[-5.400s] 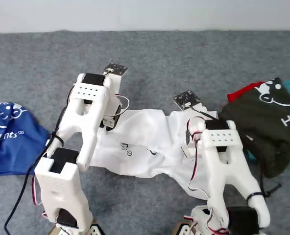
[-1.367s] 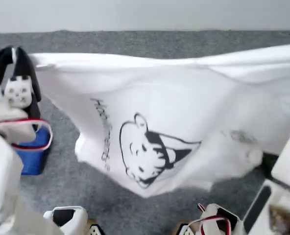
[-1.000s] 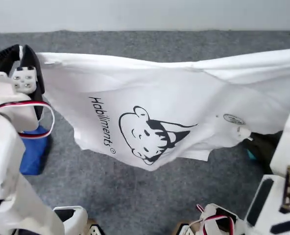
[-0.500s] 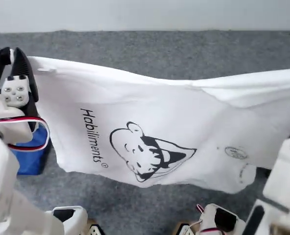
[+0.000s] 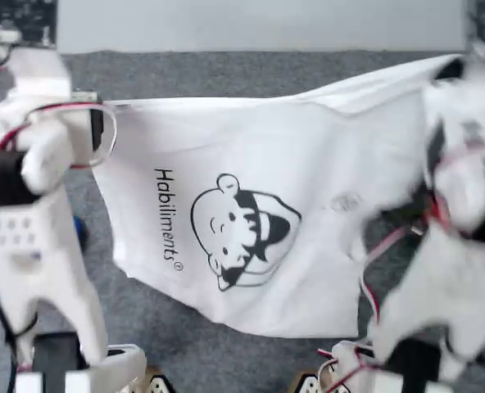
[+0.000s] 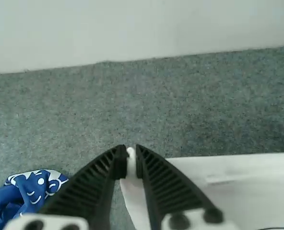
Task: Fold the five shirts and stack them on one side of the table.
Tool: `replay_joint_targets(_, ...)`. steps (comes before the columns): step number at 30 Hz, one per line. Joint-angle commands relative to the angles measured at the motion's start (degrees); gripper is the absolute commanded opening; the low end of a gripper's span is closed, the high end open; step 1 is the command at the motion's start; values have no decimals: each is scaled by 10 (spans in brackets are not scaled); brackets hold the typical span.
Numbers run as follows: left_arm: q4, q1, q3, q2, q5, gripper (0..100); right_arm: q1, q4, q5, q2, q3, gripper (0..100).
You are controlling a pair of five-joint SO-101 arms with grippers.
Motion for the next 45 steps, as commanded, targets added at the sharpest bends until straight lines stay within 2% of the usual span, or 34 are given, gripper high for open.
replay_joint_targets(1, -80, -23, 11, 52, -6, 12, -31, -62, 3, 113, -1, 10)
replay_joint_targets(3, -113, -32, 10, 94, -5, 12, -36, -126, -15, 178, -2, 10)
replay_joint_targets(9, -162, -41, 7, 199, -5, 12, -38, -385, -134, 317, -4, 9)
replay_joint_targets(12, -191, -41, 7, 220, -5, 12, -56, -433, -158, 332, -24, 9)
replay_joint_targets(16, -210, -41, 7, 229, -5, 12, -77, -456, -180, 356, -135, 9)
replay_joint_targets(18, -209, -41, 10, 230, -5, 12, -94, -444, -162, 382, -193, 9)
replay_joint_targets(21, -203, -41, 11, 231, -5, 12, -111, -366, -135, 428, -232, 9)
replay_joint_targets(26, -185, -40, 12, 231, -6, 12, -131, -245, -147, 499, -234, 12)
replay_joint_targets(30, -183, -37, 37, 231, -6, 12, -177, -183, -146, 586, -234, 39)
replay_joint_targets(36, -185, -37, 102, 231, -6, 12, -232, -153, -146, 728, -241, 226)
replay_joint_targets(41, -185, -36, 125, 231, -6, 12, -270, -153, -146, 803, -302, 231)
replay_joint_targets(45, -183, -36, 125, 231, -5, 12, -269, -152, -146, 857, -349, 231)
